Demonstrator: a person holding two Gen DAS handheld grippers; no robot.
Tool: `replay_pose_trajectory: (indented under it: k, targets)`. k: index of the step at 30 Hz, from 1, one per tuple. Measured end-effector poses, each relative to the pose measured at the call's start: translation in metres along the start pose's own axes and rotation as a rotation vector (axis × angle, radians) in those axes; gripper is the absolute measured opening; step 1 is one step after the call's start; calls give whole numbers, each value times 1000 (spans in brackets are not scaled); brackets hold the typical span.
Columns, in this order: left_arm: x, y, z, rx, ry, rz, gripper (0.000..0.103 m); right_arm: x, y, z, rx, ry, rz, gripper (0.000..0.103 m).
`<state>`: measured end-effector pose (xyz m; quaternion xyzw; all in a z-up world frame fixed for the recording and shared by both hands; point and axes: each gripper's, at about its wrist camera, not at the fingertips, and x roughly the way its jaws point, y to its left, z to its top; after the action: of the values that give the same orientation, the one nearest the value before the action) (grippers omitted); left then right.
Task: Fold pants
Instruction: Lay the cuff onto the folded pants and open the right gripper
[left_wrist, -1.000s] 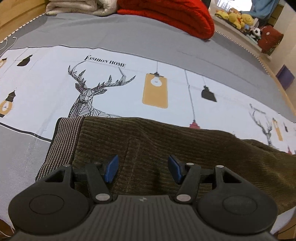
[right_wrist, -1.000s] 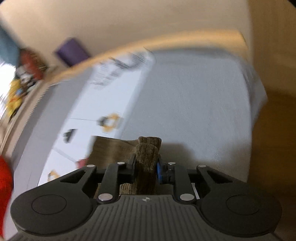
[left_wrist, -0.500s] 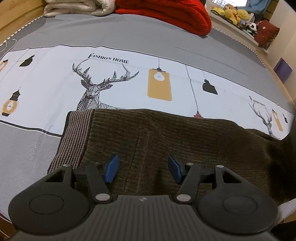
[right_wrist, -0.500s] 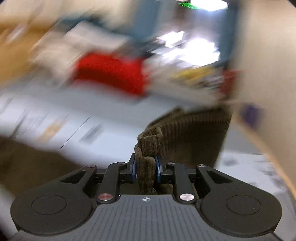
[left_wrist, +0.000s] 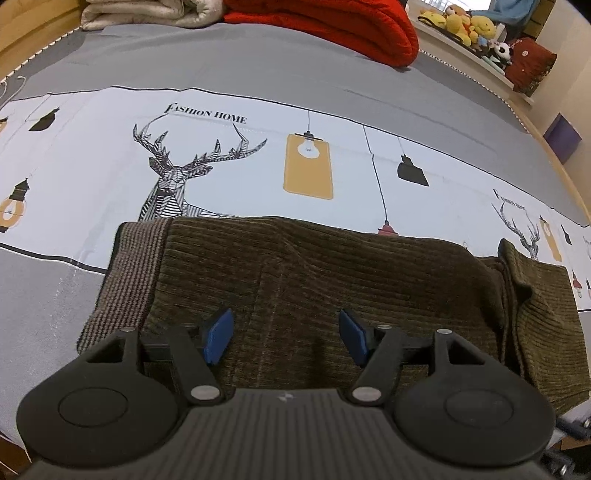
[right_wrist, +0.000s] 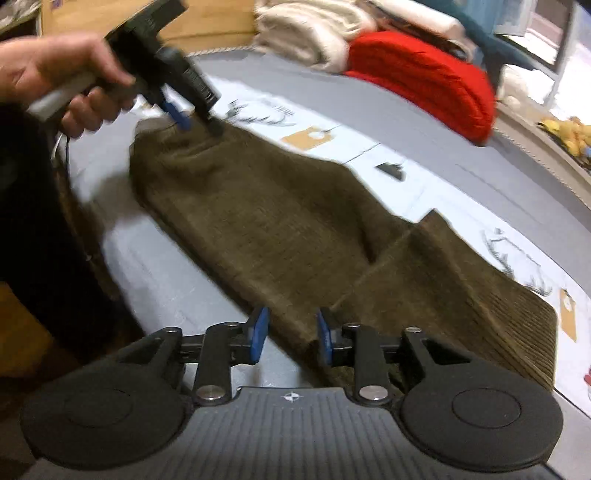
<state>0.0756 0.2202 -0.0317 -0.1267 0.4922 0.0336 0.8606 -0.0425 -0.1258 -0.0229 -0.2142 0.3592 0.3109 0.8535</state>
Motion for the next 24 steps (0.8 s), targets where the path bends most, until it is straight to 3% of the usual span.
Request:
replay_pose_trajectory:
  k: [2, 5, 7, 11, 13, 15, 18, 20, 24]
  targets:
    - [1, -5, 0, 17, 1, -4, 69, 0, -10, 0, 43, -7, -46, 34]
    - [2, -12, -1, 43, 1, -1, 70, 10, -24, 2, 86, 3, -113, 45]
    - [3, -13, -2, 51, 4, 4, 70, 18, -24, 0, 62, 37, -123, 50]
    - [2, -10, -4, 55, 4, 13, 71, 37, -6, 5, -35, 69, -115, 50]
    - [2, -5, -4, 47, 5, 16, 71, 47, -1, 7, -89, 88, -138, 46]
    - [2, -1, -3, 36, 6, 18, 71, 49, -2, 9, -103, 98, -184, 14]
    - [2, 1, -3, 36, 6, 14, 71, 16, -21, 16, 4, -30, -155, 13]
    - [2, -1, -2, 46, 3, 11, 71, -3, -22, 13, -2, -80, -120, 13]
    - [2, -7, 0, 52, -4, -3, 71, 7, -9, -18, -105, 63, -65, 15]
